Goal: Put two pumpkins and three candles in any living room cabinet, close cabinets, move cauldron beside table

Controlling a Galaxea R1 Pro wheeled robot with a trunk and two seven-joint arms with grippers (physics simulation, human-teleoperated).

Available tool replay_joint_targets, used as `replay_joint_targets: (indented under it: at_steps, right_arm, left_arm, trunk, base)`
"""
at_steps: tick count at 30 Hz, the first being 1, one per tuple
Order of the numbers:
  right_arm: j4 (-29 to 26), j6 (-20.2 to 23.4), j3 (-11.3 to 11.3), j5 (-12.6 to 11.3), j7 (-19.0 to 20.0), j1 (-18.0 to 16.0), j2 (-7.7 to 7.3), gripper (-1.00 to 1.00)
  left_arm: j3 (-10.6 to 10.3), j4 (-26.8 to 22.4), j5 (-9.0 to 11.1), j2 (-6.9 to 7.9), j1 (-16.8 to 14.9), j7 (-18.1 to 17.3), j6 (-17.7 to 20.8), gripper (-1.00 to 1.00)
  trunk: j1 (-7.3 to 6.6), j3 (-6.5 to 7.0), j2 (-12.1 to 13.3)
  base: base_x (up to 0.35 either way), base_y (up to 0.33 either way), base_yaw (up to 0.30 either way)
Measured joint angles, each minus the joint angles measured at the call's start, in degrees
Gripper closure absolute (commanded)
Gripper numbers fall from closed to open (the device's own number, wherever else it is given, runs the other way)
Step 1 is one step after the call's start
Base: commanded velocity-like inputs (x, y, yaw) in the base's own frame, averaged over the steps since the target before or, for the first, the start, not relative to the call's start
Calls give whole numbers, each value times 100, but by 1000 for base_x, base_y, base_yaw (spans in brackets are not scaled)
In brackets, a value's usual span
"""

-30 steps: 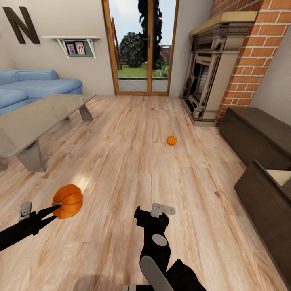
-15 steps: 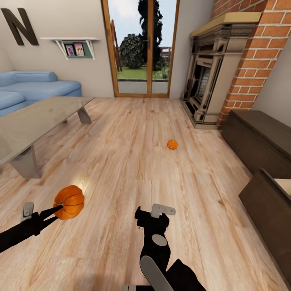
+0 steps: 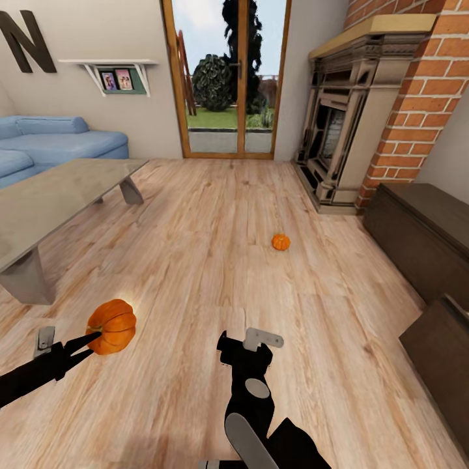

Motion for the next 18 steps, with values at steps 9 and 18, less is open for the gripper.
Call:
replay_joint_targets:
  at_steps: [9, 18]
  right_arm:
    - [0, -19, 3, 3, 0, 1, -11, -100]
    - [-23, 38, -47, -4, 616, 1, -55, -100]
  left_arm:
    - [0, 0, -1, 0, 0, 3, 0, 100]
    - [0, 0, 1, 0, 0, 3, 0, 100]
  trunk:
    - [0, 33, 0]
    - [0, 65, 0]
  base:
    - [331, 0, -137]
    - [331, 0, -99]
